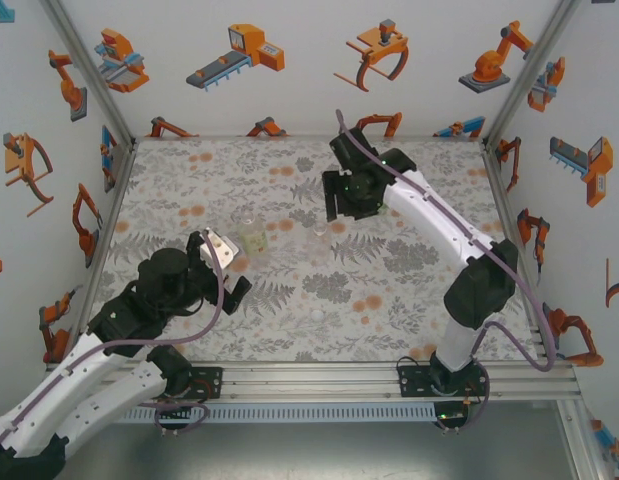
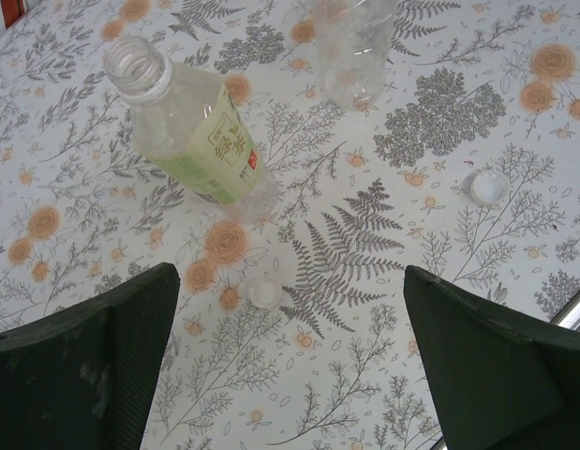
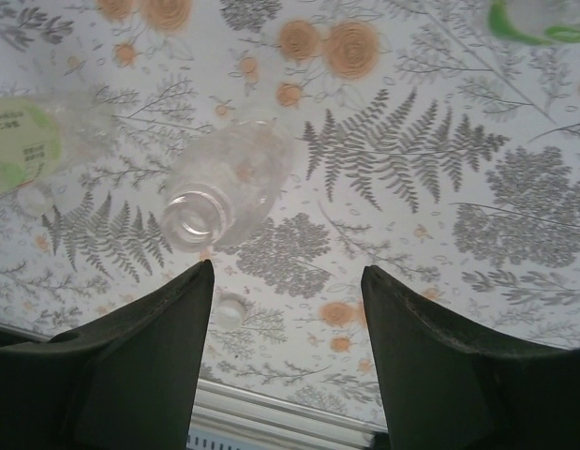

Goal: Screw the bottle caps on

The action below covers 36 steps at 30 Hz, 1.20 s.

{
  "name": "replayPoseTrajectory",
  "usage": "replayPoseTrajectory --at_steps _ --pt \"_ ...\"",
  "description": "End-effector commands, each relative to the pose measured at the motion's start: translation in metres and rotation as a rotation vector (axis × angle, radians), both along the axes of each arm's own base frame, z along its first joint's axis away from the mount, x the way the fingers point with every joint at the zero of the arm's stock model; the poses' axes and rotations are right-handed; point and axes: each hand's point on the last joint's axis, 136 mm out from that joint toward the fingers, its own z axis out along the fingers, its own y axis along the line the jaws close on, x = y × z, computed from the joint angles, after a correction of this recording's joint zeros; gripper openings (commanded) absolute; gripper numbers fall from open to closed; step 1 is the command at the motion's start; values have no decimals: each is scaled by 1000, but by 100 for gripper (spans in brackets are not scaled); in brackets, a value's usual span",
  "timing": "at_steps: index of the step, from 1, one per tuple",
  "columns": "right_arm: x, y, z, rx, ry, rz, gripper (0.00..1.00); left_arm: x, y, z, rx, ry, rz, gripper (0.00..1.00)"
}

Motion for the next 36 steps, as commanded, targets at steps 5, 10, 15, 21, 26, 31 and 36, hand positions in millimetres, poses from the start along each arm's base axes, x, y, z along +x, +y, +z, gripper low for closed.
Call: replayPoseTrajectory --at_steps 5,10,15,21,26,31,36 --pt "-5 34 -15 6 -7 -1 69 1 -4 1 -9 -11 -20 97" --pt "-6 45 -43 -11 31 -2 70 1 -3 0 -6 -9 -16 97" --pt "-9 53 -75 -14 89 1 69 2 -3 0 -5 -11 -16 97" --pt "-11 50 -96 -45 109 -6 64 2 -2 1 -9 -13 -10 97" --pt "-8 49 -98 -52 94 -13 63 1 -3 0 -12 -10 -16 97" --pt "-5 52 -99 -42 89 -13 66 1 -3 2 -15 -10 -15 96" --pt "-3 52 -101 -50 84 -12 67 0 -2 2 -17 -14 -14 96"
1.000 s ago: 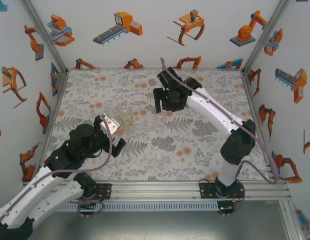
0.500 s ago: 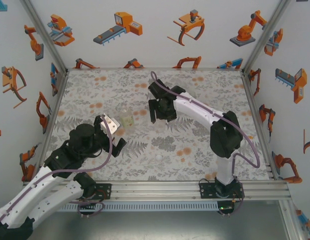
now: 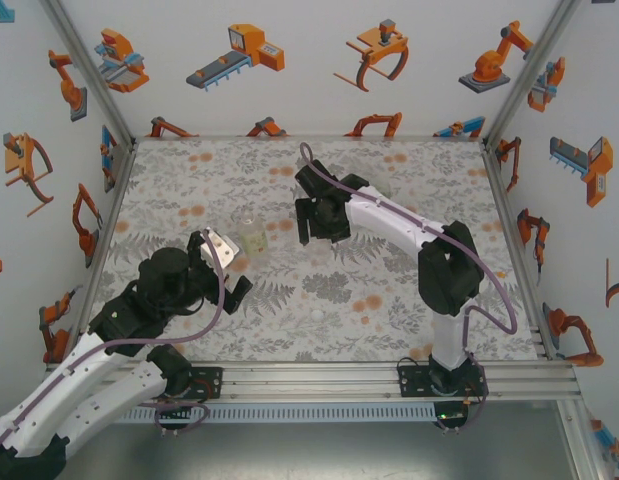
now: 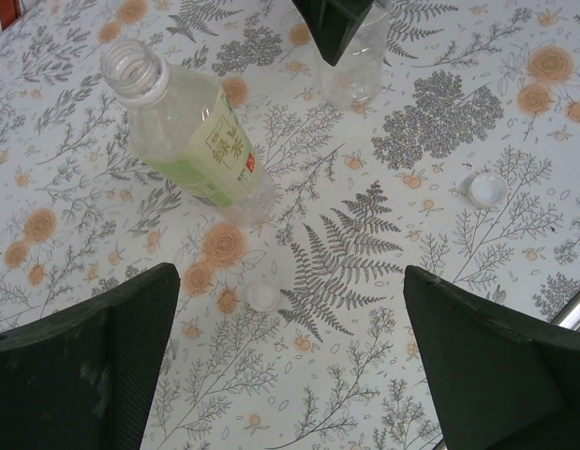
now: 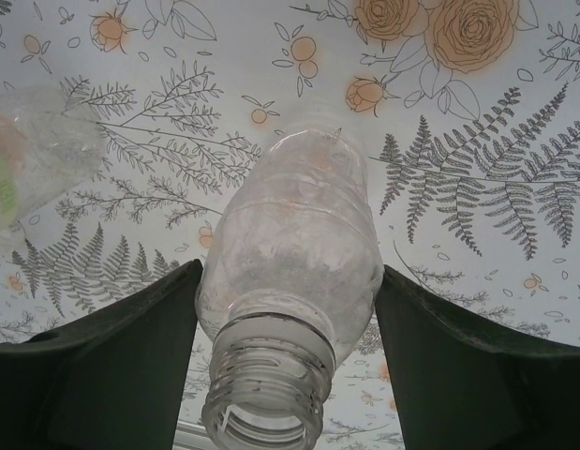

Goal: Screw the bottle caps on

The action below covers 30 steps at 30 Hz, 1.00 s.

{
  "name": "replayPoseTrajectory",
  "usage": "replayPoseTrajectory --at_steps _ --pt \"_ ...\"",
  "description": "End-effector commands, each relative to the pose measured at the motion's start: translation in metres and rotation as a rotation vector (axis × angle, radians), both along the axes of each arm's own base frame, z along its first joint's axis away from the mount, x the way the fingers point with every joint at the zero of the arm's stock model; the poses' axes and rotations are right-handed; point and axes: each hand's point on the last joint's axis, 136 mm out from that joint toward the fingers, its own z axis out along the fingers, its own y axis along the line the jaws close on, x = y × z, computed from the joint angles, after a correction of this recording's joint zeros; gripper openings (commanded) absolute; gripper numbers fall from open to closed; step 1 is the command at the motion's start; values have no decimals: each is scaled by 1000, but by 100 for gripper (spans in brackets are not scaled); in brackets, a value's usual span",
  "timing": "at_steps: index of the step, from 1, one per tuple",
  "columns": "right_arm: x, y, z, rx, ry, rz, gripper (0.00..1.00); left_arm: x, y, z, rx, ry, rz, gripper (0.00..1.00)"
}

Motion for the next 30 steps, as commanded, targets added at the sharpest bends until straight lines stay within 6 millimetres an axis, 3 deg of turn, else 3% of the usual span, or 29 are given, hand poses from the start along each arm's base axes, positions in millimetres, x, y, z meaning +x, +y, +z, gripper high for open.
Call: replayPoseTrajectory --at_steps 1,9,15,22,30 --pt "2 2 -3 -13 -10 -10 67 -1 -1 2 -11 -14 -10 96" --pt "1 3 -6 -14 -1 -4 60 -1 -1 2 -10 -13 -14 96" --pt "-4 -2 8 -14 -17 -2 54 -5 -6 2 -22 -2 -42 95" --pt "-30 -12 42 40 -23 34 48 -14 -19 13 -82 -14 -132 93" --pt "-79 -8 94 278 -10 117 44 -36 -48 44 -227 -122 -345 93"
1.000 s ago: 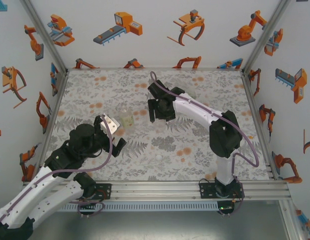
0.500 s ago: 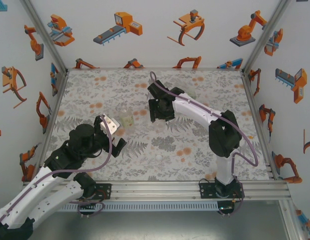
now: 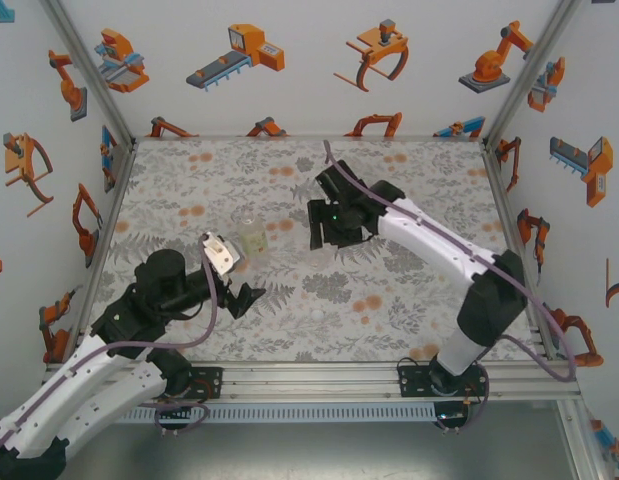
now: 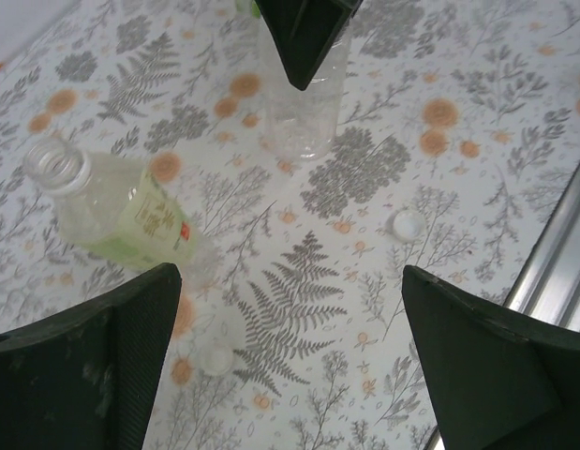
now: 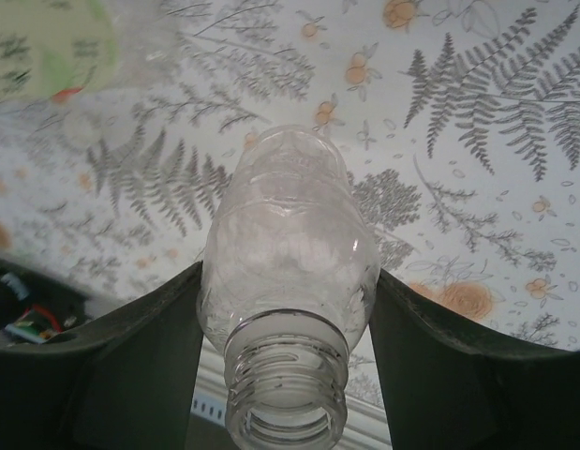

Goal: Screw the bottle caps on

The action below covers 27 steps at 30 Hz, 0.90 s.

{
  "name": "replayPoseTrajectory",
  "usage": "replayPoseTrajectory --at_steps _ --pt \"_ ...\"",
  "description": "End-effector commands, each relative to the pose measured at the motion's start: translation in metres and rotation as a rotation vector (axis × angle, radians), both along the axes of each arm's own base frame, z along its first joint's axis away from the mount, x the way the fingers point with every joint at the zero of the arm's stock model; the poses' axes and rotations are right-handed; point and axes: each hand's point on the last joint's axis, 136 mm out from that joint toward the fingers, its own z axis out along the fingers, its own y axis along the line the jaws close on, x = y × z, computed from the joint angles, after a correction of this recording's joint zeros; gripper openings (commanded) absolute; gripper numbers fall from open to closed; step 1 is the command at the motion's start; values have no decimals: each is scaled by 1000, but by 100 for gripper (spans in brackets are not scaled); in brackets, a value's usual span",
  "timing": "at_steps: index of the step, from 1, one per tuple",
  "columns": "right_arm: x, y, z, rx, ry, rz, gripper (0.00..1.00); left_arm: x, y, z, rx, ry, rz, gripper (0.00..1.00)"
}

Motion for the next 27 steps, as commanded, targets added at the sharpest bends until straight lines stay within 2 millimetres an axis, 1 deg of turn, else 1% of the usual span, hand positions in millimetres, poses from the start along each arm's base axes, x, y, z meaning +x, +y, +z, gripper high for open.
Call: replayPoseTrajectory --at_steps 1,4,6,10,13,18,21,24,27 --pt "-27 11 27 139 20 67 43 -15 -17 29 -106 -104 -141 94" --pt "-46 15 51 224 7 115 41 -20 -23 36 -132 -144 -195 95" --pt "-59 15 63 259 -3 147 40 -22 -27 39 -139 -154 -218 95" --pt "-84 21 81 316 -10 217 40 -20 -34 43 -150 -140 -240 96" --pt "-97 28 91 346 -16 248 39 -20 -42 43 -158 -118 -275 97" --pt "-110 41 108 412 -28 285 37 -21 -58 39 -152 -56 -351 97" --pt "-114 46 116 432 -38 295 37 -23 -68 36 -144 -17 -405 96" --pt "-116 50 120 442 -42 301 37 -24 -75 32 -130 19 -443 92" --pt "-117 53 121 445 -42 309 37 -24 -81 31 -120 38 -465 85"
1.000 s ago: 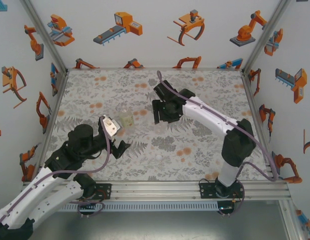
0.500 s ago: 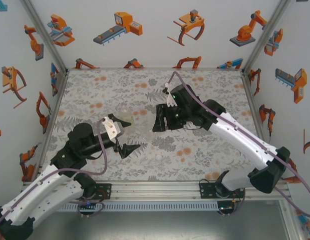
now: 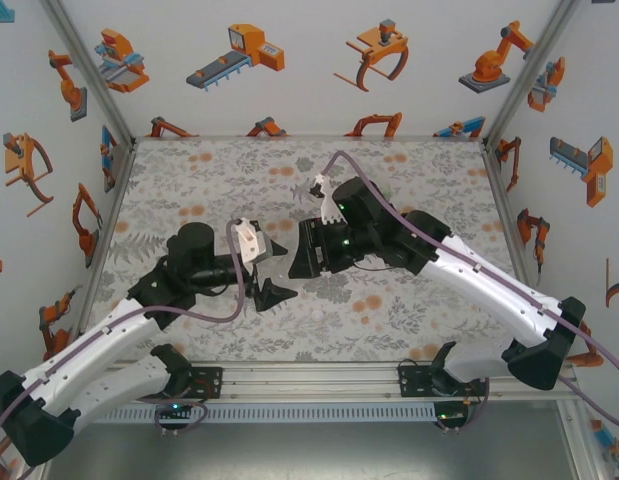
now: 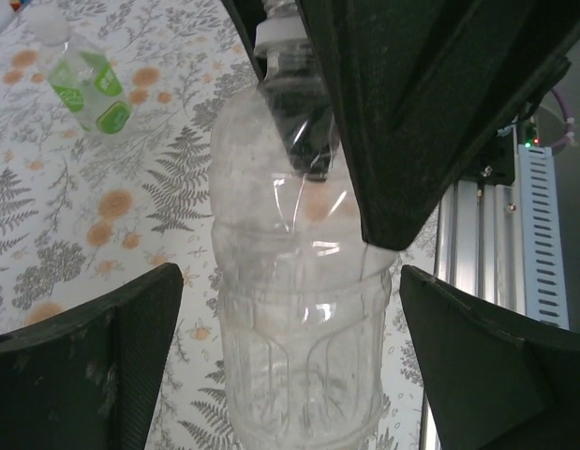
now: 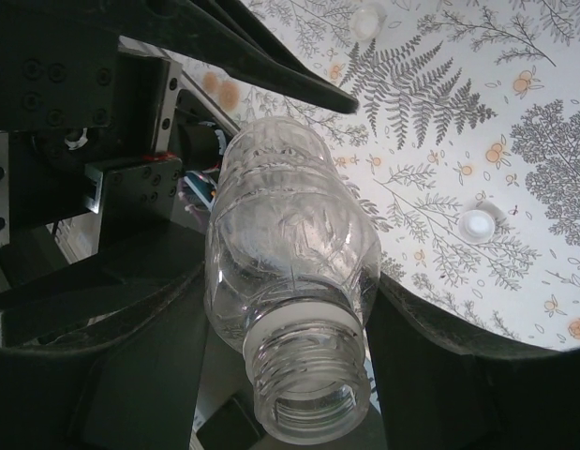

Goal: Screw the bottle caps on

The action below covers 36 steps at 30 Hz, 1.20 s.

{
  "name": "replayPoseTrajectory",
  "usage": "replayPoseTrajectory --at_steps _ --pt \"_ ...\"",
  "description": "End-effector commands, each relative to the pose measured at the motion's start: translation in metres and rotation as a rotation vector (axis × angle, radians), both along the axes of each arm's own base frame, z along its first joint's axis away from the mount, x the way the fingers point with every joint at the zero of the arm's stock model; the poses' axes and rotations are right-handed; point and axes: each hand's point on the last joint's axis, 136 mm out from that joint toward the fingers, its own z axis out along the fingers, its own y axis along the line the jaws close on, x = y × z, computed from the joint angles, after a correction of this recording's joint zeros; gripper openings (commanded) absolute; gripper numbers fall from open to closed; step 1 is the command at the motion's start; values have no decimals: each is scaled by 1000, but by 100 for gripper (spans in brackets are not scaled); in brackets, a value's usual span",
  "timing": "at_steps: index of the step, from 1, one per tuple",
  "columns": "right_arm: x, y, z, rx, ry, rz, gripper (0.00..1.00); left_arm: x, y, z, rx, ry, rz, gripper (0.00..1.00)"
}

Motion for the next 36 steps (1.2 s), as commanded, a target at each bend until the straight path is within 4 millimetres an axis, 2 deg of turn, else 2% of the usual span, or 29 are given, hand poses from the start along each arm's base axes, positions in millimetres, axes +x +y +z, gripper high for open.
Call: replayPoseTrajectory --at_steps 1,11,21,22,27,31,36 --pt "-2 7 19 58 -15 3 37 -11 -8 18 -32 0 -79 83" --pt "0 10 25 82 -24 -2 37 -11 -13 2 26 49 -103 77" --pt "1 8 24 78 -29 -17 37 -2 -6 0 59 23 -31 47" --pt "2 7 25 76 -32 -23 39 -1 -5 -1 63 19 -21 46" --pt "9 -8 35 59 -90 -82 61 5 7 1 78 -20 55 42" --pt "14 -23 44 50 -142 -139 65 10 18 6 80 -43 111 37" --pt "20 -45 44 10 -187 -219 65 10 31 11 83 -51 148 34"
